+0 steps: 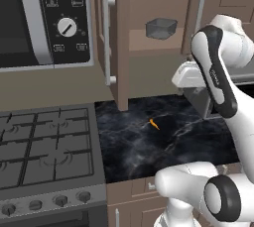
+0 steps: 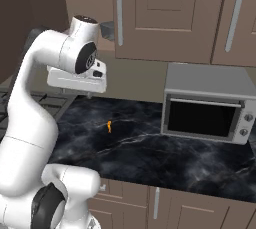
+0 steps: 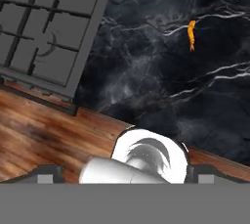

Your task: Retrieve the tupperware from the cabinet, then place the raw meat into the tupperware to avoid contamination.

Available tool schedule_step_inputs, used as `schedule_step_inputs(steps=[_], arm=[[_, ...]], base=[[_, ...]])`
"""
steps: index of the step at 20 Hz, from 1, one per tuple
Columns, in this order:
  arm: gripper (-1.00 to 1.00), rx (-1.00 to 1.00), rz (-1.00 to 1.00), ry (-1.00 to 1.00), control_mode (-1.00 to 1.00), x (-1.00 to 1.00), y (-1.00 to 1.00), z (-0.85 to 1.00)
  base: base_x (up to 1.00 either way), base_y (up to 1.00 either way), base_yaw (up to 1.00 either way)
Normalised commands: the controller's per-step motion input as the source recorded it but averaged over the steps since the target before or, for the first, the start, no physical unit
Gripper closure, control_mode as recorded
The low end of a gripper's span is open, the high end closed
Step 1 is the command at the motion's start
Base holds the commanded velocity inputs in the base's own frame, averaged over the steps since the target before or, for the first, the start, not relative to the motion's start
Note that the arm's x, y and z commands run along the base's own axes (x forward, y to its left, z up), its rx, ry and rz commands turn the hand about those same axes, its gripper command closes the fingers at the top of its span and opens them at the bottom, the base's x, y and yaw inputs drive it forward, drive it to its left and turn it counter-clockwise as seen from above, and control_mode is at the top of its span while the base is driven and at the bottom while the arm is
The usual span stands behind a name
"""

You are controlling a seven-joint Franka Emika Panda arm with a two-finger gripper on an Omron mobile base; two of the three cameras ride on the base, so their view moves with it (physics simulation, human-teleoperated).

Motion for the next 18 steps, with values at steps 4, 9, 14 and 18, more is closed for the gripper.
schedule_step_inputs(steps=[4,9,14,18], arm=[[-1.0,-0.2,0.05,-0.25,-1.0,0.37,-0.37,0.21],[-1.0,-0.18,-0.06,-0.12,-1.0,0.41,-0.35,0.37],[-1.0,-0.08,-0.25,-0.21,-1.0,0.09,0.02,0.28],[-1.0,0.01,-0.31,-0.27,-1.0,0.0,0.02,0.1]], base=[[0.0,0.0,0.0],[0.0,0.0,0.0],[0.0,0.0,0.0],[0.0,0.0,0.0]])
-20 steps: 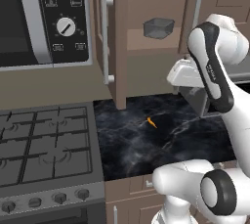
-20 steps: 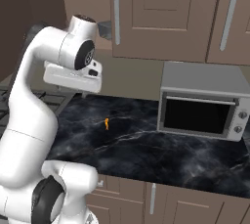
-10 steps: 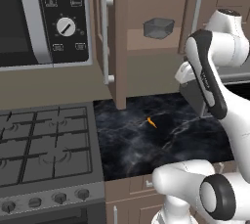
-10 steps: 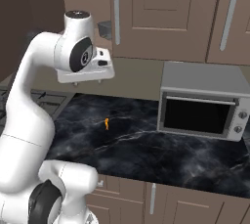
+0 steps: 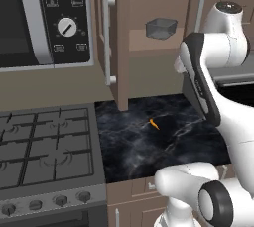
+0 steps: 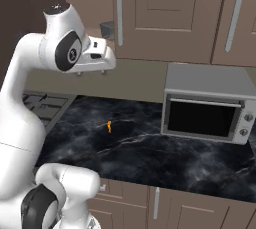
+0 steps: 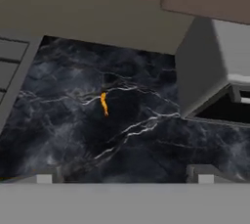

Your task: Retrieve the tupperware from the cabinet, then place the raw meat into the tupperware to avoid contamination.

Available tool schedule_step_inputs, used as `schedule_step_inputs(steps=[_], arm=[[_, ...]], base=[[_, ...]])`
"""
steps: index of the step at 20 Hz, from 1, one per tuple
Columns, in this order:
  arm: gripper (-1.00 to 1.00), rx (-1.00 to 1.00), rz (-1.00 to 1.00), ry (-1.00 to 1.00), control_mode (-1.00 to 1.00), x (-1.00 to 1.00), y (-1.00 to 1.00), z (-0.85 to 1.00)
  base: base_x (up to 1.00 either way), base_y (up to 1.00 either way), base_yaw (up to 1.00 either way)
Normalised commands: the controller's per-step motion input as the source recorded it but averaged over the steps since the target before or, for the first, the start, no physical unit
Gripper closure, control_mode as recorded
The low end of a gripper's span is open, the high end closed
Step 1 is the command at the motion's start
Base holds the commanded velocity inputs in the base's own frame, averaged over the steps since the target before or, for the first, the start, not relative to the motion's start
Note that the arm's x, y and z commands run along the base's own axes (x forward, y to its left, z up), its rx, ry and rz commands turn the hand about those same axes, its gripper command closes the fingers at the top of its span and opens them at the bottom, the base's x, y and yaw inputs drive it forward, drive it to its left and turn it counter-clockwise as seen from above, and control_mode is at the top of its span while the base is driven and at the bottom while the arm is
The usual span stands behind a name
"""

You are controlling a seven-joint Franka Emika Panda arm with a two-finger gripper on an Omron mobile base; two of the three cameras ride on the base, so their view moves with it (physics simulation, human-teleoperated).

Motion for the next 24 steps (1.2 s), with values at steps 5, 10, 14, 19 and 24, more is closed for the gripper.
schedule_step_inputs(steps=[5,10,14,19,24], arm=[[-1.0,0.12,-0.23,-0.39,-1.0,0.14,0.0,0.11],[-1.0,0.04,-0.12,-0.36,-1.0,0.28,-0.07,0.39],[-1.0,0.02,-0.06,-0.2,-1.0,0.19,-0.35,0.6],[-1.0,0.01,-0.02,-0.05,-1.0,0.08,-0.38,0.52],[-1.0,0.01,0.02,0.01,-1.0,0.26,-0.08,0.05]], base=[[0.0,0.0,0.0],[0.0,0.0,0.0],[0.0,0.0,0.0],[0.0,0.0,0.0],[0.0,0.0,0.0]])
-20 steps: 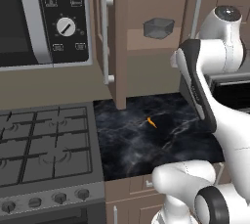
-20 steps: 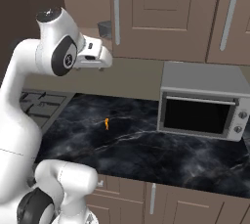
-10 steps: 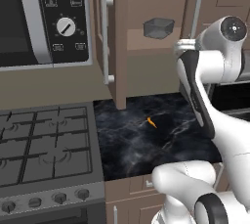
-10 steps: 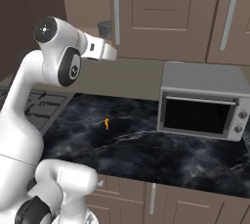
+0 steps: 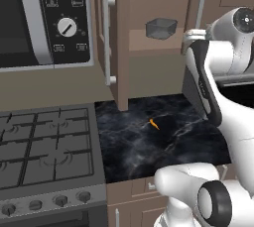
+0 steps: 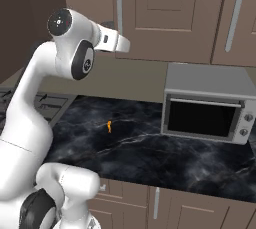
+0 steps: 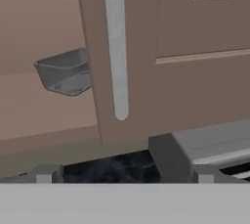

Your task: Retrieve the tupperware from the cabinet, then place the raw meat into the tupperware to avoid contamination.

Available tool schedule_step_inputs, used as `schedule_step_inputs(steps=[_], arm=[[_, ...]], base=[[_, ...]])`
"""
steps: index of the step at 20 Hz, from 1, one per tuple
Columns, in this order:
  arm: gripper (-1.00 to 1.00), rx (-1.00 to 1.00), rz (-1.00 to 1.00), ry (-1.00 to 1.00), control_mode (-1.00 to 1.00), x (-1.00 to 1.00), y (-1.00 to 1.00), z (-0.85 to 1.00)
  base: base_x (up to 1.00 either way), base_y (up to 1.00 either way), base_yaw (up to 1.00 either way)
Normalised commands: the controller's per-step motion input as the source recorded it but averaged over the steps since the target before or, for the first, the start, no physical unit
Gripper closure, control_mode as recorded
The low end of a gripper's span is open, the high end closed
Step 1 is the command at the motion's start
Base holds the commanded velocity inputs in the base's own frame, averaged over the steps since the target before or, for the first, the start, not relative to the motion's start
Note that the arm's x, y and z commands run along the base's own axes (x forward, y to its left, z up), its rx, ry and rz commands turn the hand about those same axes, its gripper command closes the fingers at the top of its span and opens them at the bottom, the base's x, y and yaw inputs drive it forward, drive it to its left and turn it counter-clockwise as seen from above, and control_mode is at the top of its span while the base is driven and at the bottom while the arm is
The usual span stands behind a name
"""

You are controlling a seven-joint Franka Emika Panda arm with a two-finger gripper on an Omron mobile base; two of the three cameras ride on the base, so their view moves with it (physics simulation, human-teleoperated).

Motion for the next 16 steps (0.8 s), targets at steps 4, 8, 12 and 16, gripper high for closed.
schedule_step_inputs(steps=[4,8,12,16], arm=[[-1.0,0.0,0.11,0.07,-1.0,0.6,-0.01,0.0],[-1.0,0.0,0.07,0.04,-1.0,0.58,-0.14,0.0],[-1.0,0.0,0.02,0.0,-1.0,0.52,-0.21,0.0],[-1.0,-0.02,0.0,0.01,-1.0,0.59,-0.1,0.0]], base=[[0.0,0.0,0.0],[0.0,0.0,0.0],[0.0,0.0,0.0],[0.0,0.0,0.0]])
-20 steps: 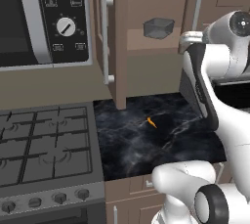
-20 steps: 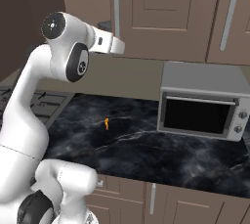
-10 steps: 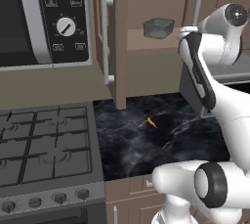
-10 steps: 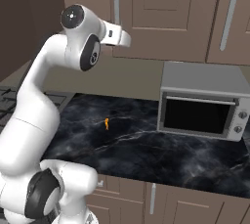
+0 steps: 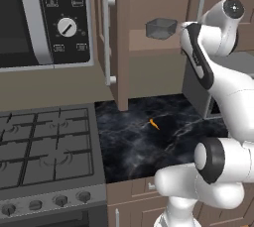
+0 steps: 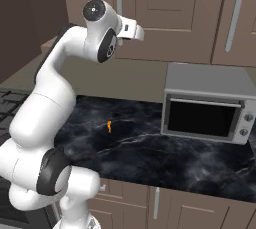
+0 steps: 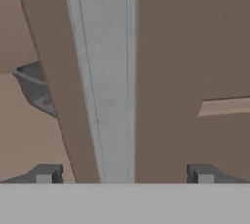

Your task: Retrieve the tupperware from the cabinet, then place the raw meat into the tupperware to avoid contamination.

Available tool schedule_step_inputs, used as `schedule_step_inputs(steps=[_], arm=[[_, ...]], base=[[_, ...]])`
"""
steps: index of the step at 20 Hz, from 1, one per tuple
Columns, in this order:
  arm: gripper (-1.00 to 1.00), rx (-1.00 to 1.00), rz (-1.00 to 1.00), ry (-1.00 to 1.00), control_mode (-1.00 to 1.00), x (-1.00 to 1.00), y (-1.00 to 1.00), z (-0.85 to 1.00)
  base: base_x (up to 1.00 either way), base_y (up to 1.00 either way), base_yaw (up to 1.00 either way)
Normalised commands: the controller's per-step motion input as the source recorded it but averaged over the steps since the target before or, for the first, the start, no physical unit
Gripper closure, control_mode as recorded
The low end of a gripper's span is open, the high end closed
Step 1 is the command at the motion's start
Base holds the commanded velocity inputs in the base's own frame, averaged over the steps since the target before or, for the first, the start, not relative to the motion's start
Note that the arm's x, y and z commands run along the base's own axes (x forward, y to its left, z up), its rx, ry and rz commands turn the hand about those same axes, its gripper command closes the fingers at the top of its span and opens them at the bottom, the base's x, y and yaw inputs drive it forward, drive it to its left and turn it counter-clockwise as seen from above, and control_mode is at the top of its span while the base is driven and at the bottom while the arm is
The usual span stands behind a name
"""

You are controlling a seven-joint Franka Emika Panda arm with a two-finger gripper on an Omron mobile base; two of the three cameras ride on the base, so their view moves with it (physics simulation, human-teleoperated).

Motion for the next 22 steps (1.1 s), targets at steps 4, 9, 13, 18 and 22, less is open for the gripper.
schedule_step_inputs(steps=[4,9,13,18,22], arm=[[-1.0,-0.02,0.0,0.0,-1.0,0.59,0.0,-0.01],[-1.0,-0.01,0.01,0.0,-1.0,0.54,0.01,-0.01],[1.0,0.0,0.04,0.0,-1.0,0.41,0.03,-0.05],[1.0,0.02,0.05,-0.07,-1.0,0.16,0.04,-0.08],[1.0,0.06,0.07,-0.13,-1.0,0.02,0.0,-0.07]], base=[[0.0,0.0,0.0],[0.0,0.0,0.0],[0.0,0.0,0.0],[0.0,0.0,0.0],[0.0,0.0,0.0]])
